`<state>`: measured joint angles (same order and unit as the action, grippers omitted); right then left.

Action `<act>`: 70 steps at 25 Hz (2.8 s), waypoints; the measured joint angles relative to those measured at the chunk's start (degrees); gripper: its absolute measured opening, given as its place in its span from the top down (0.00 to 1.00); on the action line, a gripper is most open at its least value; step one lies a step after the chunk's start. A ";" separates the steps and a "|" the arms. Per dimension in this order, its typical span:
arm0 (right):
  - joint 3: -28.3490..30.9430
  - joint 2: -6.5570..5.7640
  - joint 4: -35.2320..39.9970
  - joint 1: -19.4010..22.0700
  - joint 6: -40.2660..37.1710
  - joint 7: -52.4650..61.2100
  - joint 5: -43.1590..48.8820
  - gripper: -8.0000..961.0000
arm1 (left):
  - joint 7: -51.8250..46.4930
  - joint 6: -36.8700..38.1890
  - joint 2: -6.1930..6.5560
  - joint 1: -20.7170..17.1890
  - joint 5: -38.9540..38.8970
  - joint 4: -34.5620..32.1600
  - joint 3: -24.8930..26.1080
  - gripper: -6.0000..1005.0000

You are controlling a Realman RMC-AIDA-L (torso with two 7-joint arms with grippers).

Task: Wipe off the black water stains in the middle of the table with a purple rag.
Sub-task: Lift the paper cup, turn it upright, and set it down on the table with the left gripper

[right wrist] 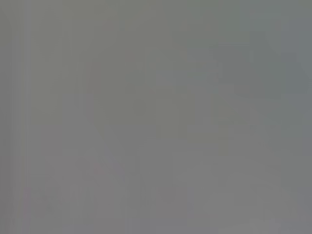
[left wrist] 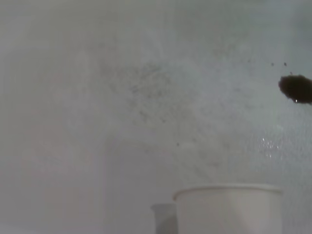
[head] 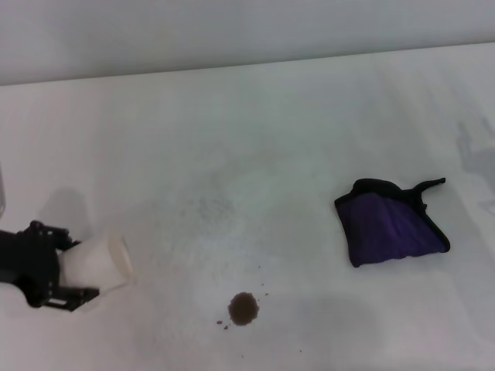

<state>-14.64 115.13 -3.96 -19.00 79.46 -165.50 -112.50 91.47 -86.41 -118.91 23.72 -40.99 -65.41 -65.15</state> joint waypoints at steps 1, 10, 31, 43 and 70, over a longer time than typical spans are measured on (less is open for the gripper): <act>0.00 0.00 0.04 -0.05 0.00 0.00 0.00 0.57 | -0.01 0.04 -0.01 -0.02 -0.40 -0.08 0.08 0.18; -0.04 0.01 0.37 -0.29 0.03 0.00 0.00 0.57 | 4.63 4.77 -0.02 -1.57 -23.24 1.67 4.51 0.31; 0.02 -0.11 2.55 0.25 0.11 -0.70 0.00 0.57 | 43.04 21.70 -0.45 1.49 -54.88 44.52 4.42 0.45; -0.04 -0.18 2.56 1.39 0.20 -0.70 0.00 0.57 | 52.37 22.32 -0.44 -0.97 -60.09 52.91 4.84 0.46; -0.13 -0.24 3.12 2.97 1.13 -0.70 0.00 0.56 | 61.09 16.90 -0.48 -8.65 -65.93 53.87 4.85 0.11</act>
<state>-14.77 114.89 -0.84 -16.03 80.59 -166.20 -112.50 152.56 -69.51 -119.39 15.07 -106.91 -11.54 -60.29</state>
